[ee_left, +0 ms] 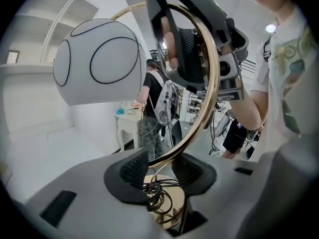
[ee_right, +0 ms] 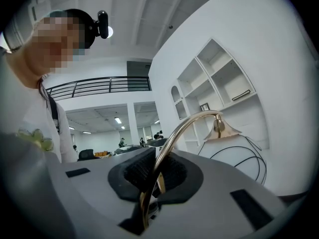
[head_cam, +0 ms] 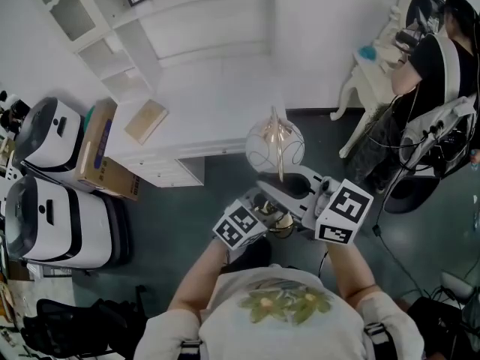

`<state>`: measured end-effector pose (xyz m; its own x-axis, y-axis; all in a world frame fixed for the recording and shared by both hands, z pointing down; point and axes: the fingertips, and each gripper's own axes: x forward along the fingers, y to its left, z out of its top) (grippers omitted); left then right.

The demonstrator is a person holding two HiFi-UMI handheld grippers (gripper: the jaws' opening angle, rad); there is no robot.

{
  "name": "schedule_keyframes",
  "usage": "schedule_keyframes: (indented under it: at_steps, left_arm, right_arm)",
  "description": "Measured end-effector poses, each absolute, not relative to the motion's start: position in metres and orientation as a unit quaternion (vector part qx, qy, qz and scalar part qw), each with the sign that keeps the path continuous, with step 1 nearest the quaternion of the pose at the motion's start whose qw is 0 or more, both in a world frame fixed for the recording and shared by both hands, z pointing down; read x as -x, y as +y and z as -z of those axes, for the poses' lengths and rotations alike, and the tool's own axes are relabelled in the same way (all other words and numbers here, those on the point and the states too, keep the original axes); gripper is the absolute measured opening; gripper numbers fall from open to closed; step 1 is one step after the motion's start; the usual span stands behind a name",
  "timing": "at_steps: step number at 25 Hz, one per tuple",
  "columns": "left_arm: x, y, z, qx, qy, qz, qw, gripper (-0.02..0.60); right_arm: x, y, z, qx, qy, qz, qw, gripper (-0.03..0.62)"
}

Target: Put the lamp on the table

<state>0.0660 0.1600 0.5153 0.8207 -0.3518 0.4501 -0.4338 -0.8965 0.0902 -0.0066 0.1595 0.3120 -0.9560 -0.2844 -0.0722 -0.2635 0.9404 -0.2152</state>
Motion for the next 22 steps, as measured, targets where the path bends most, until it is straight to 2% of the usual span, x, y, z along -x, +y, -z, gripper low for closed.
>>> schedule_keyframes:
  at_steps: [6,22]
  left_arm:
    - [-0.050,0.119,-0.512,-0.953,-0.199,-0.211,0.091,0.157]
    - [-0.020,0.046,-0.515,-0.962,-0.170,-0.197,0.079,0.158]
  right_arm:
    - [0.018,0.117,-0.310,0.153,0.980,0.107,0.070,0.035]
    - [0.049,0.043,-0.313,0.199,0.974,0.092,0.058,0.034]
